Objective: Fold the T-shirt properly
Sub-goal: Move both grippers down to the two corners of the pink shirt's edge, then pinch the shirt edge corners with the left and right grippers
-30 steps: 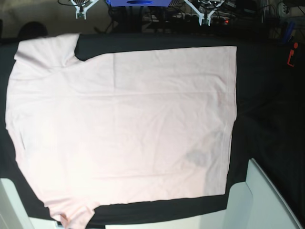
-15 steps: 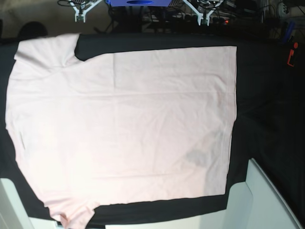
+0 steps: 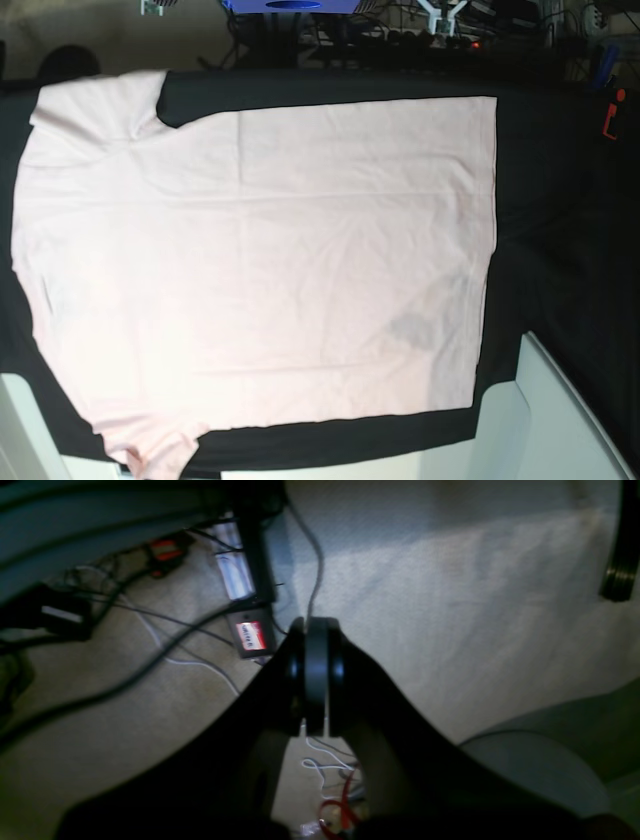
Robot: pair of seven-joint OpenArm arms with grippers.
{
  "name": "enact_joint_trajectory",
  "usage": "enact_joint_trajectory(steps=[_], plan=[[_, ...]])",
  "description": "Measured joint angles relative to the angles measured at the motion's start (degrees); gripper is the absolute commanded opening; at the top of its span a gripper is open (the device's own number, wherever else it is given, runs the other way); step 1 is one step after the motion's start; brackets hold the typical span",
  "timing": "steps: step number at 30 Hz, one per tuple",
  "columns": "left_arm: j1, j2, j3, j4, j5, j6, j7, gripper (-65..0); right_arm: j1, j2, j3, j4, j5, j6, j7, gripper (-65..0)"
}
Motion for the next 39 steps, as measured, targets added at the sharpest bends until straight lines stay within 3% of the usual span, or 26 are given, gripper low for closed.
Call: enact_joint_trajectory(steps=[6, 9, 15, 23, 24, 27, 28, 30, 33, 37, 39], plan=[[7.04, -1.31, -0.11, 13.11, -0.04, 0.02, 0.0, -65.0, -12.31, -0.24, 0.11, 20.85, 0.11, 0.04, -0.63, -65.0], [10.1, -1.81, -0.11, 20.46, -0.02, 0.07, -0.11, -65.0, -17.81, -0.13, 0.15, 31.85, 0.09, 0.0, -3.45, -65.0], [17.81, -3.08, -0.09, 38.05, -0.11, 0.04, 0.42, -65.0, -25.07, -0.83, 3.23, 53.75, 0.09, 0.09, -12.81, -65.0], [24.87, -4.85, -1.57, 59.25, -0.11, -0.13, 0.28, -65.0, -26.29, -1.38, 12.04, 72.48, 0.13, 0.5, -25.2, -65.0], [25.79, -4.46, -2.51, 61.86, -0.7, 0.17, 0.46, -65.0, -26.08, -1.29, 13.07, 74.36, 0.13, 1.16, -25.97, -65.0], [27.21, -4.74, -3.58, 68.17, -6.34, 0.09, 1.11, -65.0, -24.57, -1.53, 17.35, 78.64, 1.09, 8.24, -25.88, -65.0], [27.06, -4.66, -4.44, 69.42, -8.24, 0.0, 0.87, -65.0, -23.26, -1.92, 18.75, 79.19, 3.98, 10.69, -26.36, -65.0], [26.75, -4.76, -6.08, 70.42, -11.02, 0.09, 0.15, -64.8, -20.79, -2.21, 21.51, 79.17, 8.48, 15.89, -26.58, -61.4], [25.92, -4.9, -7.39, 70.07, -11.98, 0.31, 0.87, -64.7, -17.49, -1.99, 24.63, 79.3, 12.09, 18.95, -27.08, -48.6], [24.41, -4.74, -8.87, 69.18, -11.98, 0.11, 0.81, -64.7, -12.96, -2.21, 27.45, 79.34, 14.62, 24.46, -36.44, -25.7], [24.44, -4.74, -9.62, 68.54, -11.98, 0.11, 1.01, -64.5, -10.16, -2.19, 28.96, 79.21, 16.92, 28.04, -38.62, -19.9]])
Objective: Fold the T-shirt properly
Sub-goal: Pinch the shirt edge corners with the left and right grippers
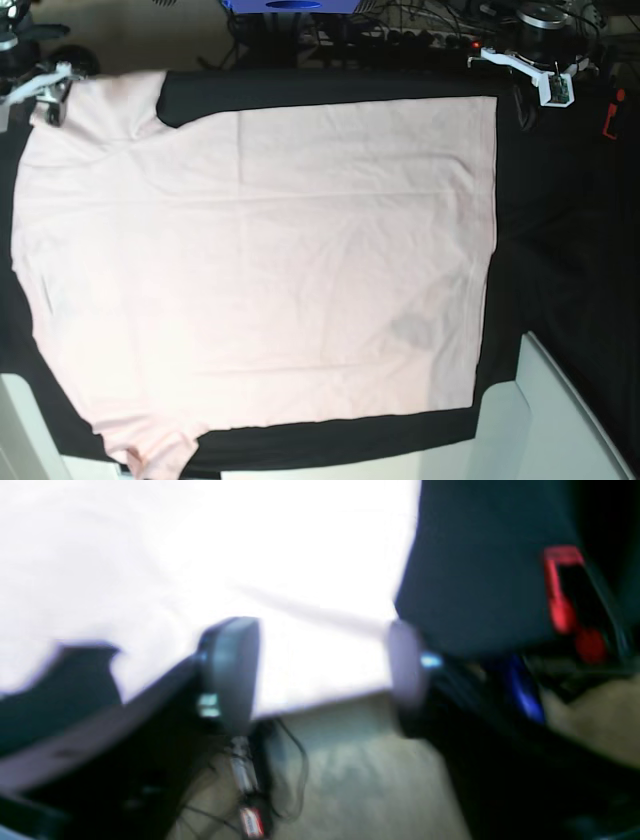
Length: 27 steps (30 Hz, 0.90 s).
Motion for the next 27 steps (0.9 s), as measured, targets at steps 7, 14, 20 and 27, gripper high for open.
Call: enact_joint_trajectory(steps=[7, 14, 20, 27], plan=[[-1.14, 0.0, -0.44, -2.34, 0.0, 0.02, 0.24, -64.5, 7.56, 0.07, 11.74, -1.57, 8.17, 10.25, -13.86, -18.3], [-1.88, -0.07, -0.26, -3.58, 0.0, 0.04, 0.22, -64.5, 15.45, 3.8, 21.09, -14.51, 8.33, 11.56, -23.17, -18.1], [-1.79, -0.02, -0.33, -3.58, -0.02, 0.0, 0.24, -64.5, 18.18, 8.2, 21.38, -23.91, 8.83, 11.72, -23.1, -18.1], [-1.77, -0.02, -0.35, -3.58, 0.0, 0.0, 0.24, -64.5, 20.46, 8.35, 21.44, -27.61, 8.79, 11.69, -25.03, -18.1]])
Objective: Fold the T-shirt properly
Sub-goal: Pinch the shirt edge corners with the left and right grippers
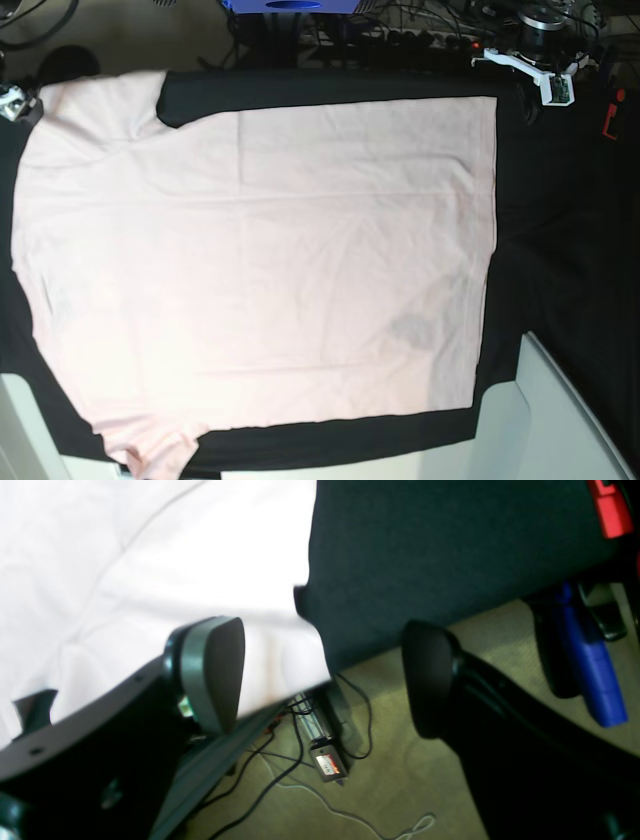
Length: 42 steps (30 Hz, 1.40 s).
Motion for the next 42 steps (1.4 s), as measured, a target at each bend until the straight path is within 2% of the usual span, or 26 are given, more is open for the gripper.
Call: enact_joint_trajectory(steps=[13, 22, 27, 31, 34, 37, 42], plan=[[-0.02, 0.02, 0.02, 0.02, 0.0, 0.0, -0.02, -64.5, 2.1, 1.05, -0.35, -5.84, 0.02, 0.0, -0.35, -18.1], [0.0, 0.02, 0.02, 0.0, 0.0, 0.0, -0.02, -64.5, 2.95, 1.05, -0.57, -5.99, 0.02, 0.0, -0.35, -18.9], [0.0, 0.02, 0.02, 0.02, 0.0, 0.0, 0.0, -64.5, 2.64, 0.83, -4.13, -6.12, 0.0, 0.0, -0.35, -18.9], [-0.02, 0.0, 0.0, 0.02, 0.0, 0.0, -0.02, -64.5, 3.26, 0.46, -4.48, -6.12, 0.02, 0.0, -0.35, -19.4], [-0.02, 0.02, 0.0, 0.0, 0.0, 0.0, -0.02, -64.5, 3.23, 0.48, -4.48, -6.12, 0.0, 0.0, -0.35, -27.3], [-0.02, 0.0, 0.0, 0.0, -0.2, 0.0, -0.02, -64.5, 3.28, 0.46, -4.48, -6.14, 0.02, 0.0, -0.37, -39.3], [-0.02, 0.02, 0.02, 0.0, -0.22, 0.0, -0.02, -62.6, 3.41, 0.46, -4.48, -6.16, 0.02, -0.02, -0.39, -65.0]])
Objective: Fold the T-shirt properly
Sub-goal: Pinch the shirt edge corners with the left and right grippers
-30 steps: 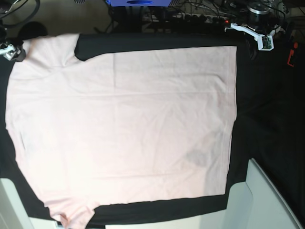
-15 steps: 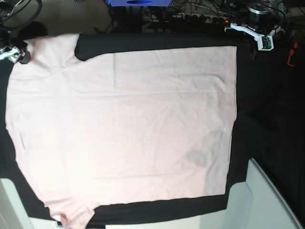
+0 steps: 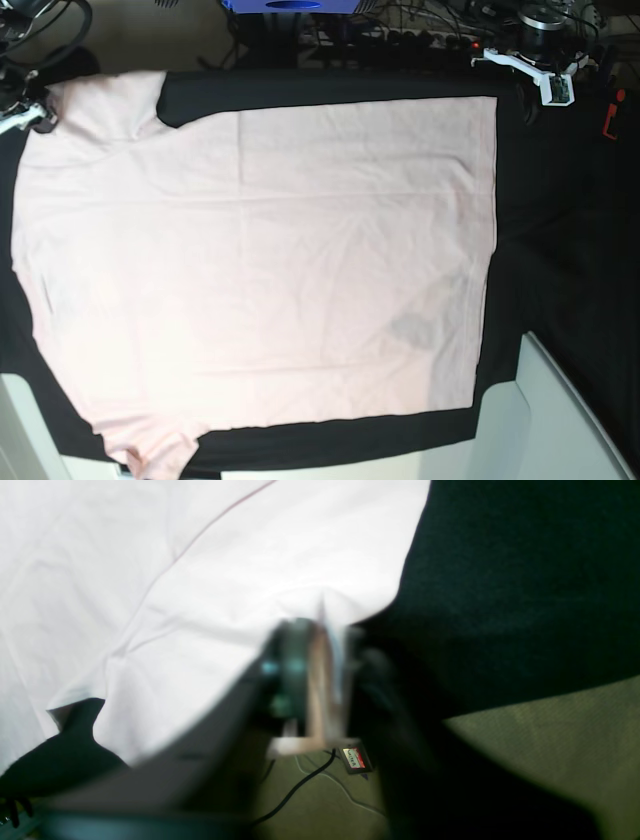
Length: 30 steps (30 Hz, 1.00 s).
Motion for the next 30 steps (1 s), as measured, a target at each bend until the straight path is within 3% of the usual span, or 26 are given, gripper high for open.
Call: enact_joint_trajectory(steps=[5, 8, 10, 15, 17, 24, 30], plan=[[0.0, 0.17, 0.0, 0.0, -0.35, 0.0, 0.0, -38.5, 0.0, 0.0, 0.0, 0.0, -0.02, 0.0, -0.2, -65.0], [0.0, 0.17, 0.39, 0.0, -0.39, 0.02, 0.0, -31.9, 0.0, 0.0, 0.0, 0.0, -0.02, 0.02, -0.2, -65.0], [-0.04, 0.2, 0.5, -0.48, -1.42, -0.07, -0.28, -30.7, 0.0, -0.02, 0.0, 0.0, -0.02, 0.0, -0.2, -65.0], [-0.07, 0.0, 0.59, -3.58, -10.93, -0.04, -0.13, -28.7, 0.0, -1.22, 0.0, 0.0, -0.04, 0.0, -0.2, -65.0], [-0.17, -0.33, 0.59, -5.35, -13.2, -1.81, -0.44, -25.9, 0.0, -1.25, 0.0, 0.0, -0.04, 0.0, -0.17, -65.0], [-1.88, -0.02, 0.59, -8.11, -14.53, -10.64, -0.24, -25.7, 0.0, -1.09, 0.0, 0.0, -0.04, 0.0, -0.15, -65.0], [-3.06, 1.25, 0.59, -10.16, -14.53, -10.58, -0.13, -25.7, -0.02, -0.94, 0.0, 0.0, -0.04, 0.0, -0.15, -65.0]])
